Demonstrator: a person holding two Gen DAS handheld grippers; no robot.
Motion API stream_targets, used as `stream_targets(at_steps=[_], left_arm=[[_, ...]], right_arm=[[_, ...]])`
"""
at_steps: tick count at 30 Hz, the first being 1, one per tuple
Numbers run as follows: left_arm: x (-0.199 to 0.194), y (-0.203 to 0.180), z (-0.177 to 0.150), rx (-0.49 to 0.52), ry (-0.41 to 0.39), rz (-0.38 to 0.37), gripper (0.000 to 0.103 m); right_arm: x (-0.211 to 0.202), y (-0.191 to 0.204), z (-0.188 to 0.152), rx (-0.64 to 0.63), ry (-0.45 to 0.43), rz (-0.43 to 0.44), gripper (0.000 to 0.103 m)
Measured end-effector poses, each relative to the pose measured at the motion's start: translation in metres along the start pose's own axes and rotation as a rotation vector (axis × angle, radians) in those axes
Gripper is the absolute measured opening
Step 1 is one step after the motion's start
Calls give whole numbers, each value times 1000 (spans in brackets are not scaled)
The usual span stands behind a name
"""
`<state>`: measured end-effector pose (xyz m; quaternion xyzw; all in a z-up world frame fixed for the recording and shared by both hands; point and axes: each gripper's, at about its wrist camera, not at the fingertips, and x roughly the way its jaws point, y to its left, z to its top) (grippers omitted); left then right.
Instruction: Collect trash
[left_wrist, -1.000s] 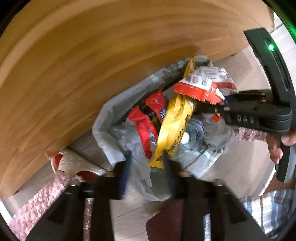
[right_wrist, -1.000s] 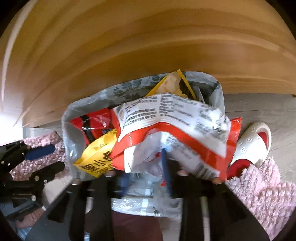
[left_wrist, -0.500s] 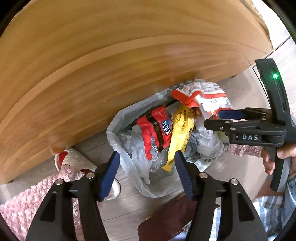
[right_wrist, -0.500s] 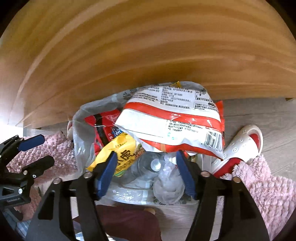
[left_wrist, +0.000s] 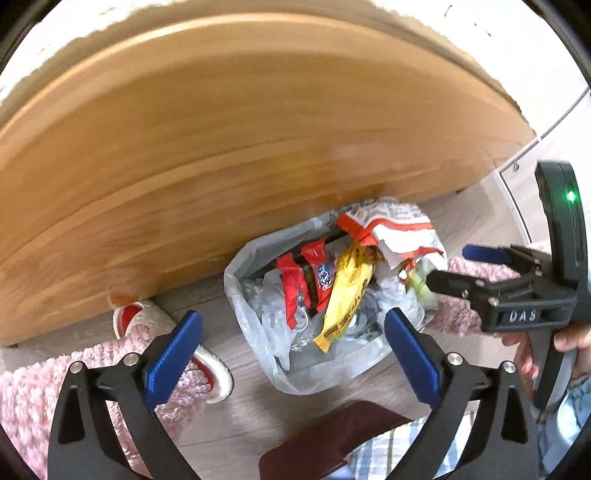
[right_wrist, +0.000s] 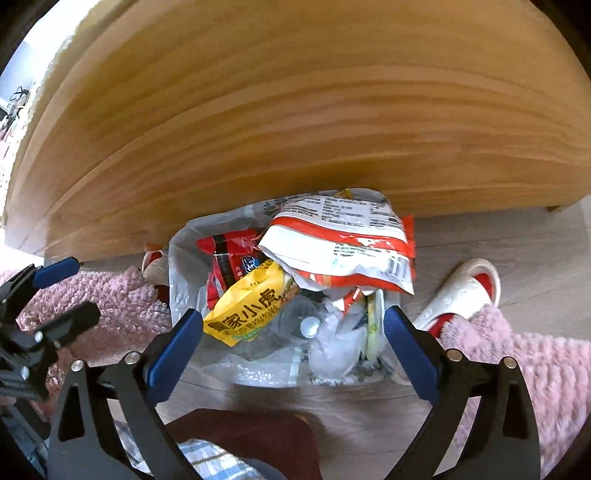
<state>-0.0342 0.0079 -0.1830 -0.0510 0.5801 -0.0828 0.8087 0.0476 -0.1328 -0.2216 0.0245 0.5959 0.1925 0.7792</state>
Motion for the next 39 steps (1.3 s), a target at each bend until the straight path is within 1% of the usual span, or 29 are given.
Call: stream_targets(at_steps=[5, 13, 16, 20, 27, 34, 39], left_arm=[[-18, 0, 1, -32, -51, -21, 95], [-54, -11, -1, -37, -126, -65, 95], [-68, -15, -4, -27, -147, -86, 95], [-87, -23, -10, -7, -186, -90, 95], [-120, -33, -15, 1, -243, -126, 95], [-155, -46, -17, 46, -323, -153, 95], [-173, -54, -18, 74, -368, -173, 95]], right_arm=[[-27, 2, -8, 0, -33, -19, 94], [-81, 9, -22, -2, -135, -47, 94], [-102, 11, -26, -5, -180, -66, 94], [-127, 16, -30, -17, -232, -88, 94], [-166, 25, -39, -42, -280, -112, 94], [-201, 36, -49, -79, -348, -133, 94], [-220, 45, -56, -111, -399, -166, 94]])
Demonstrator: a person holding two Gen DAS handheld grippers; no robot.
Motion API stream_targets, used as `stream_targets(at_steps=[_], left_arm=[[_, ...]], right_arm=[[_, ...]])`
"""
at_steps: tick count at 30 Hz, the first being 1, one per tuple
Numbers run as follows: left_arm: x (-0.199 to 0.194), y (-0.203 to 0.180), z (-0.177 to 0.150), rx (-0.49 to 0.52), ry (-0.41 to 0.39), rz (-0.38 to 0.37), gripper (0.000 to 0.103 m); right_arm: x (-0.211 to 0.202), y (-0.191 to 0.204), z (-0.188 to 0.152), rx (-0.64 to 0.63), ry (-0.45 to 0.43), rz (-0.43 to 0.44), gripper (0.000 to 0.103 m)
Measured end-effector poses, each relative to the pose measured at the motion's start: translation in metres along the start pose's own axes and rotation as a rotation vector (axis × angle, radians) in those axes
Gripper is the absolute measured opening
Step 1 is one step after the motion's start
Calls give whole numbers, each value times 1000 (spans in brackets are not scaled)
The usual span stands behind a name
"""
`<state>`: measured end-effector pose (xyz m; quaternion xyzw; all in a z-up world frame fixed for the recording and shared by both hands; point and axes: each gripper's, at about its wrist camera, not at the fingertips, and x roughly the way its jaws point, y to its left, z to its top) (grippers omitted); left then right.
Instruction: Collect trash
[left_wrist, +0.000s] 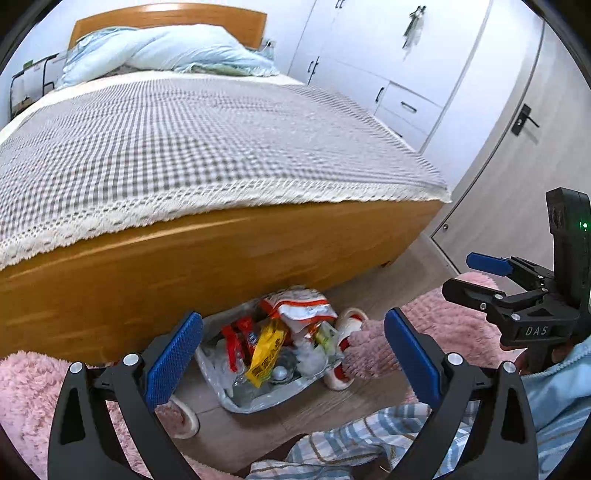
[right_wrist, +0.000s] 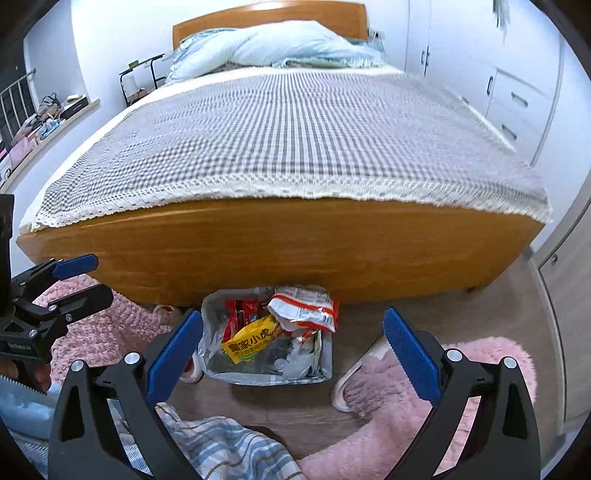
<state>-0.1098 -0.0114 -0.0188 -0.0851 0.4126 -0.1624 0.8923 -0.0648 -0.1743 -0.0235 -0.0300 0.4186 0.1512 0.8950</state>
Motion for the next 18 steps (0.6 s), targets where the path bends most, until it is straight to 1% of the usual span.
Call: stream_targets(at_steps=[4, 8, 11, 18], left_arm=[[-6, -7, 1, 15, -14, -16, 95], [-7, -10, 0, 12, -13, -32, 95], [-5, -11, -2, 6, -11, -65, 95], [-3, -12, -5, 1, -11, -67, 95]], right_arm=[[-11, 4, 1, -24, -30, -20, 94], [-14, 5, -1, -30, -36, -32, 94], [-13, 5, -2, -25, -33, -37, 94], [-14, 6, -4, -26, -23, -42, 94]])
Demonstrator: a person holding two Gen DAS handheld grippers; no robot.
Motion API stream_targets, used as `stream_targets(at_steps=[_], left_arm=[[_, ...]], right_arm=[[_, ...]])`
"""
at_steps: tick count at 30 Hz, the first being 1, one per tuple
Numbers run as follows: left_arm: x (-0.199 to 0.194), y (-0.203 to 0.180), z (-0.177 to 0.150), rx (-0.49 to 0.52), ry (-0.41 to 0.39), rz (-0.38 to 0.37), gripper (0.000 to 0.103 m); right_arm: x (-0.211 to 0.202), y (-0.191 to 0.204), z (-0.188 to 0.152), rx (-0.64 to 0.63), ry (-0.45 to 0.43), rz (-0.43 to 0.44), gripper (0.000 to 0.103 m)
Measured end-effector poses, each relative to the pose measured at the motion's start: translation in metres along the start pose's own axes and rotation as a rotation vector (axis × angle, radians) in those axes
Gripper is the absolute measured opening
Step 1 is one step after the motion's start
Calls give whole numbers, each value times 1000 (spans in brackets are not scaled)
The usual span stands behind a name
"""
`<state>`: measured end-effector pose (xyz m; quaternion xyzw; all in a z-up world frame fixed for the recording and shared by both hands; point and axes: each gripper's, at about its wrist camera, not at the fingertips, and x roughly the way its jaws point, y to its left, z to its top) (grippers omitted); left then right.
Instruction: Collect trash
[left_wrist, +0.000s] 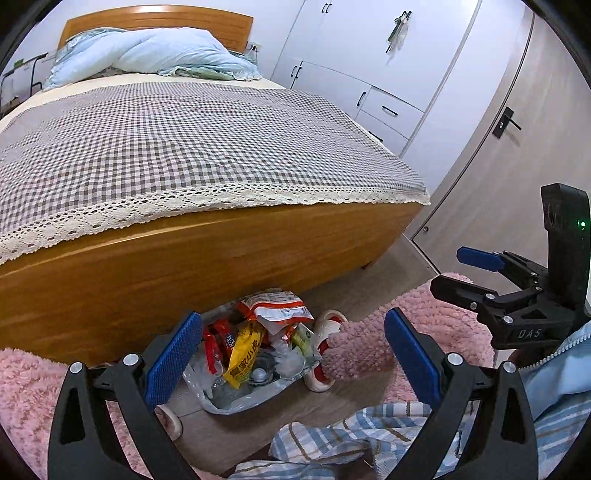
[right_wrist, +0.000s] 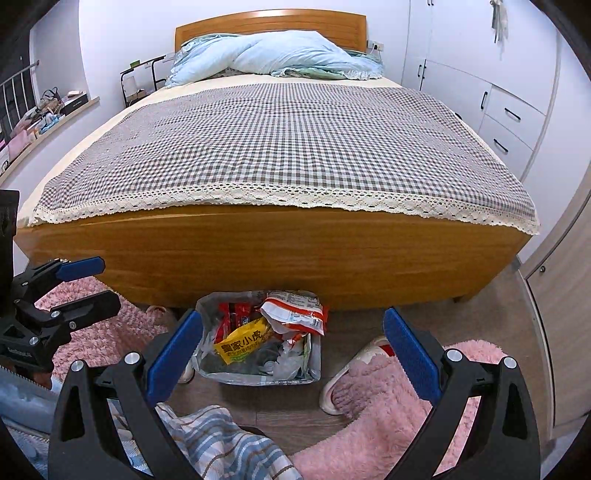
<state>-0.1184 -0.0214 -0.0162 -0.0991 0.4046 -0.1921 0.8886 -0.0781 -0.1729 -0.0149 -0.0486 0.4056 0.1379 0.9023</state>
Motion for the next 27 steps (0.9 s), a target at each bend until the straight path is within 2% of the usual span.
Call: stream_targets(at_steps=[27], left_arm=[[13, 10, -6, -37, 52, -14, 95]], right_arm=[[4, 1, -3, 2, 58, -3, 94]])
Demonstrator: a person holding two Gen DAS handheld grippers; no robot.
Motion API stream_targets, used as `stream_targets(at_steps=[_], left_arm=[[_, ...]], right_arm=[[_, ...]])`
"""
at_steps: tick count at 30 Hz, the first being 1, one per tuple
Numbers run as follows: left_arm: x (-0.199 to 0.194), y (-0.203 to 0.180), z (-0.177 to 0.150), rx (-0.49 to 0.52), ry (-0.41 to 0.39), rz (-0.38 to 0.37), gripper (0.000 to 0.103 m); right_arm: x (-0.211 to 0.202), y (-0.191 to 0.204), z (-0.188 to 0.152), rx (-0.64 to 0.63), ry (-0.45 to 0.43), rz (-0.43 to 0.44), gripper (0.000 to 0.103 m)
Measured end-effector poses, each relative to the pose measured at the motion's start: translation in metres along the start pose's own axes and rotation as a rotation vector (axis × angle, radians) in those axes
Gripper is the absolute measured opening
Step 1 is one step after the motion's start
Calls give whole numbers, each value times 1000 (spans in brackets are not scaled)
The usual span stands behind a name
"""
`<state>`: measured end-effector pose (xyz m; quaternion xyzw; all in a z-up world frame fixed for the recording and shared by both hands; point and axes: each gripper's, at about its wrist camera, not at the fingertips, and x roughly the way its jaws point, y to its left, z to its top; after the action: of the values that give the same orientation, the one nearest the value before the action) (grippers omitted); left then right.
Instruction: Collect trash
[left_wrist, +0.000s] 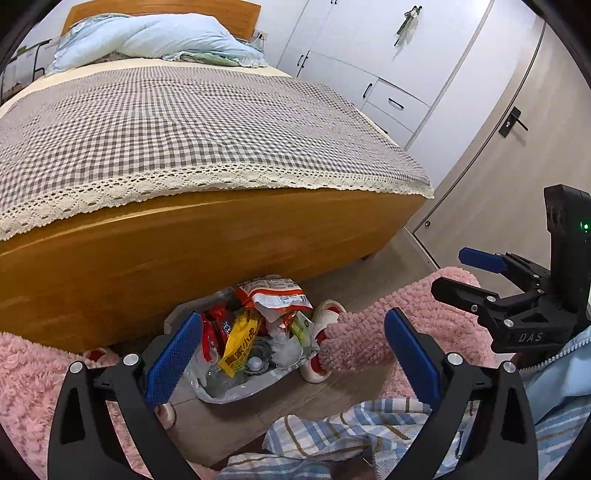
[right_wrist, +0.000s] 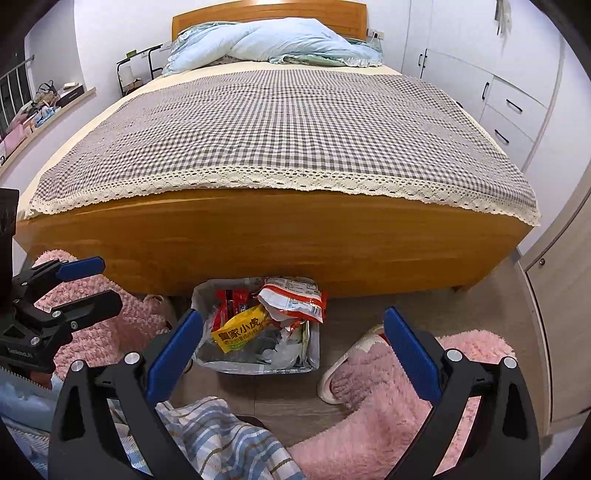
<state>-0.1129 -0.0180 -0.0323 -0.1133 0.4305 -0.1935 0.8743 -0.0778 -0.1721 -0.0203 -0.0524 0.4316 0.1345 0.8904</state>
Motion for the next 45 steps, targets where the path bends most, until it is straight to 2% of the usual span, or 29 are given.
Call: stream_targets(at_steps=[45], left_arm=[[2, 6, 2, -14, 13, -9, 95]], right_arm=[[1, 0, 0, -2, 8, 4, 94]])
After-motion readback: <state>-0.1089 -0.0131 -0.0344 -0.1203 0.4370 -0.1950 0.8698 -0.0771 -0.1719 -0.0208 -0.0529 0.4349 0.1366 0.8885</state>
